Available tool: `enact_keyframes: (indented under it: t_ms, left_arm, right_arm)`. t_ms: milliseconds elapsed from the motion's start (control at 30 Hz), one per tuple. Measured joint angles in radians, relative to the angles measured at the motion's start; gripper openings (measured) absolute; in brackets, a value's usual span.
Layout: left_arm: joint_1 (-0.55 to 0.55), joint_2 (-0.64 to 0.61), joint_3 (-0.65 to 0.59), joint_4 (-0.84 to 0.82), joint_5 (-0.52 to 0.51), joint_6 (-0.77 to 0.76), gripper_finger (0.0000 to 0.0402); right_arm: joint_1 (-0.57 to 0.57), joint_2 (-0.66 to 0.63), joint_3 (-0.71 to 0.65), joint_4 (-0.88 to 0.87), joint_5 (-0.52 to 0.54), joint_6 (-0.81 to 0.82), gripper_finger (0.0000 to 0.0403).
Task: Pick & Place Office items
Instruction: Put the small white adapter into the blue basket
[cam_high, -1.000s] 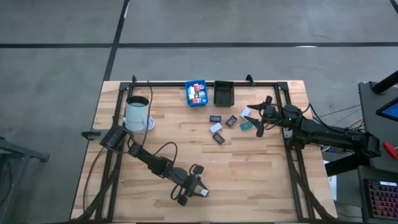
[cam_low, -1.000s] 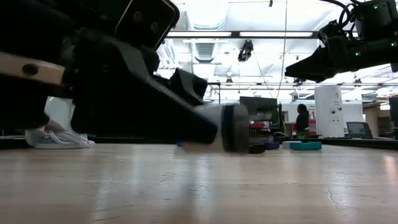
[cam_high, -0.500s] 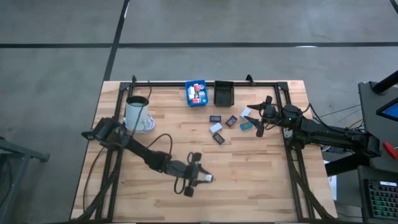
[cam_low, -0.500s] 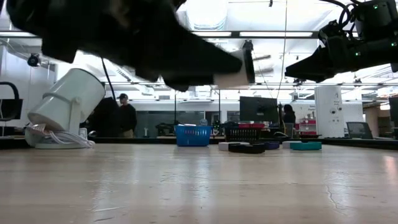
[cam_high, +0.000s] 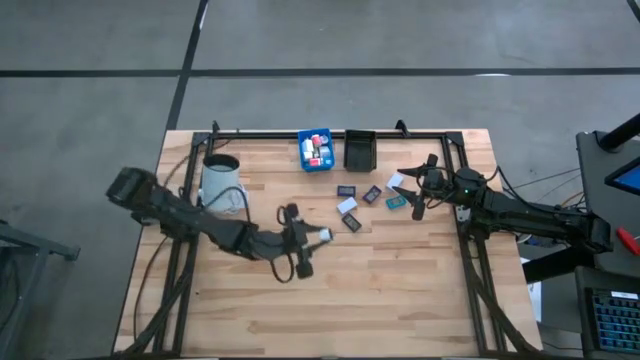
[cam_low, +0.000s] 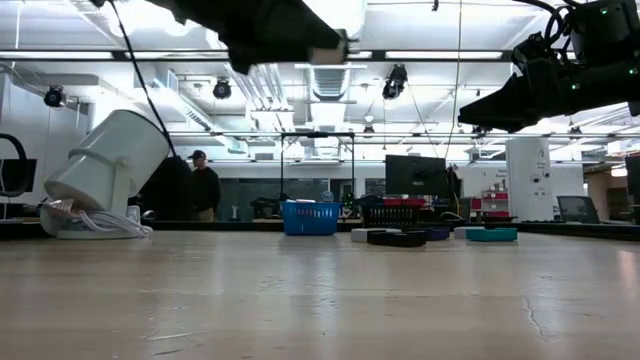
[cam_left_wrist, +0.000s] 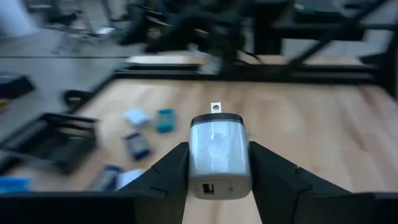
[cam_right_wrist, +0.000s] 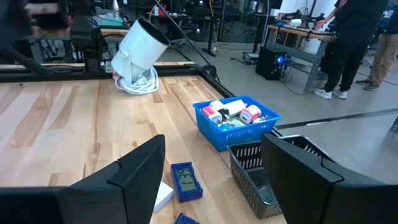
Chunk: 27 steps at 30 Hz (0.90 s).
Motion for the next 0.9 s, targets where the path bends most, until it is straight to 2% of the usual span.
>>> enact_keyframes:
  t_ms: [200,500,900]
  left_arm:
    - [0.063,-0.103,-0.001,-0.116,-0.077,0.0,0.0152]
    - [0.262,-0.14,-0.002,-0.2,-0.079,-0.076,0.0148]
    - [0.539,-0.116,-0.004,-0.24,0.046,-0.112,0.015]
  right_arm:
    - [0.0,0.0,0.0,0.0,0.0,0.0,0.0256]
    - [0.0,0.0,0.0,0.0,0.0,0.0,0.0256]
    - [0.0,0.0,0.0,0.0,0.0,0.0,0.0256]
